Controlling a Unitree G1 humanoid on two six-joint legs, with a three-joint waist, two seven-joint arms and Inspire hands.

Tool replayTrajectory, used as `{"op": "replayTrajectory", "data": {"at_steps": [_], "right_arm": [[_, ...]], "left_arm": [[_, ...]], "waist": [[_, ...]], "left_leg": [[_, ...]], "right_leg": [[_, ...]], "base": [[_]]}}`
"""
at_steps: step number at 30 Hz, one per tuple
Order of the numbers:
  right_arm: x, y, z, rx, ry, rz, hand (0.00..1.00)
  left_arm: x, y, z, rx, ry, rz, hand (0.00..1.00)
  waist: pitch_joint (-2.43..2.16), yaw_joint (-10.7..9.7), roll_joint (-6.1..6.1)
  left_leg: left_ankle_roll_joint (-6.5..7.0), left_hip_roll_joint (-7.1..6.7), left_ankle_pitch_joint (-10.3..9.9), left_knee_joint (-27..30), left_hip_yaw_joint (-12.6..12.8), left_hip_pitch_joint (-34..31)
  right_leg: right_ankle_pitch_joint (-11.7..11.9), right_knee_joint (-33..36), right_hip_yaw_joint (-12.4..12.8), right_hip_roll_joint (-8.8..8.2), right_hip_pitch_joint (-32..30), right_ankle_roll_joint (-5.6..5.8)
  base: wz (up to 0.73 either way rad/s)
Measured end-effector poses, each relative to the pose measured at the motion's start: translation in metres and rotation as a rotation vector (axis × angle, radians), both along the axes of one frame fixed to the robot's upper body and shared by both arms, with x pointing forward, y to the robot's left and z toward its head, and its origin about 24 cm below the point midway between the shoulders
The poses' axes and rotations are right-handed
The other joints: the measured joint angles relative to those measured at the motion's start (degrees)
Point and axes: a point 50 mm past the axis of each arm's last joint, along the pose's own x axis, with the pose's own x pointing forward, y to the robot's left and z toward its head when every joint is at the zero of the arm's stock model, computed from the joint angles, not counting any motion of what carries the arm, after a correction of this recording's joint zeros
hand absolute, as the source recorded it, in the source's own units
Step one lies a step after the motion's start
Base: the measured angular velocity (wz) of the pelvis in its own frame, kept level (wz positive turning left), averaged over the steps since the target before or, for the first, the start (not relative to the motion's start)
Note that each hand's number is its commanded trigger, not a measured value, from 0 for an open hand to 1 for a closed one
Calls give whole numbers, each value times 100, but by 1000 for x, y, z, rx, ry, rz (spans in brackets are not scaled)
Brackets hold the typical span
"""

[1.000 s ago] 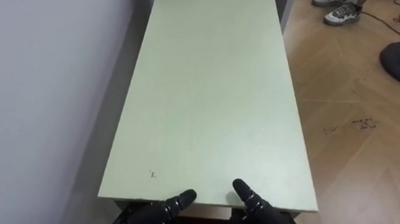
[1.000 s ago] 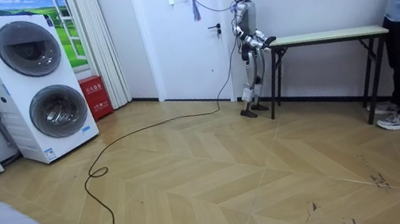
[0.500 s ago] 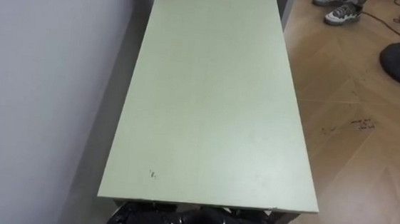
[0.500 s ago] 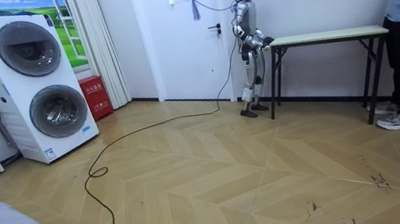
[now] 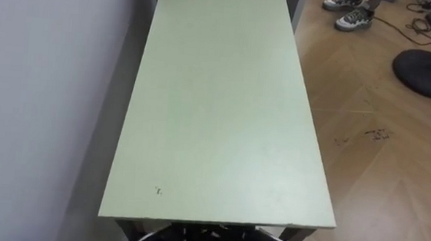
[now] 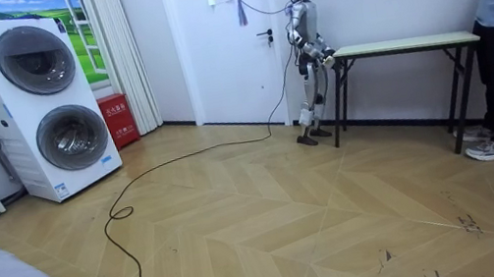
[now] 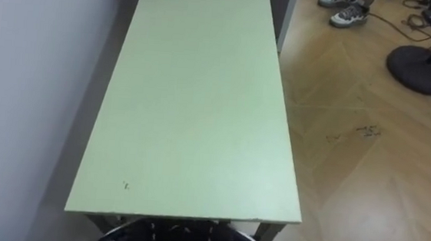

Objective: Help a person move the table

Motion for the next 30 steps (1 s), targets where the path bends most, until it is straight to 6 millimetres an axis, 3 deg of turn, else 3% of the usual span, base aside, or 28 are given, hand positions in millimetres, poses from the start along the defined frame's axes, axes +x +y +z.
{"op": "replayTrajectory", "data": {"at_steps": [7, 14, 16, 23, 26, 30], "right_arm": [[-17, -17, -30, -225, 114, -53, 0], [-51, -47, -64, -468, 318, -277, 0], [-64, -51, -72, -510, 389, -352, 0], [-85, -56, -82, -550, 515, -565, 0], [-90, -57, -84, -568, 541, -608, 0], [-96, -63, -85, -571, 572, -668, 0]], "left_arm": [[-17, 19, -29, 187, 125, 58, 0], [-21, 32, -51, 329, 208, 244, 0], [-28, 38, -56, 357, 242, 321, 0], [-73, 61, -71, 446, 431, 540, 0], [-79, 62, -73, 461, 463, 602, 0], [-93, 75, -75, 527, 528, 701, 0]], "waist": [[15, 11, -16], [11, 122, -51], [-41, 179, -56], [-46, 169, -48], [-17, 189, -42], [-19, 164, -30]], "left_leg": [[-19, -2, -11, -39, -3, 34], [8, -4, 7, -110, 20, 78], [-1, -8, 14, -180, 42, 107], [-14, -25, -12, -223, -1, 262], [-13, -28, -13, -288, 2, 408], [-21, -24, -37, -338, 12, 522]], "right_leg": [[1, -17, -22, 1, 4, -1], [1, -24, 4, 0, 0, -1], [4, -110, 25, 0, 27, -4], [8, -207, 1, -1, 212, -10], [8, -214, 3, -2, 313, -9], [7, -220, -1, 3, 408, -8]], "base": [[0], [-2], [-7], [2], [-1], [-2]]}}
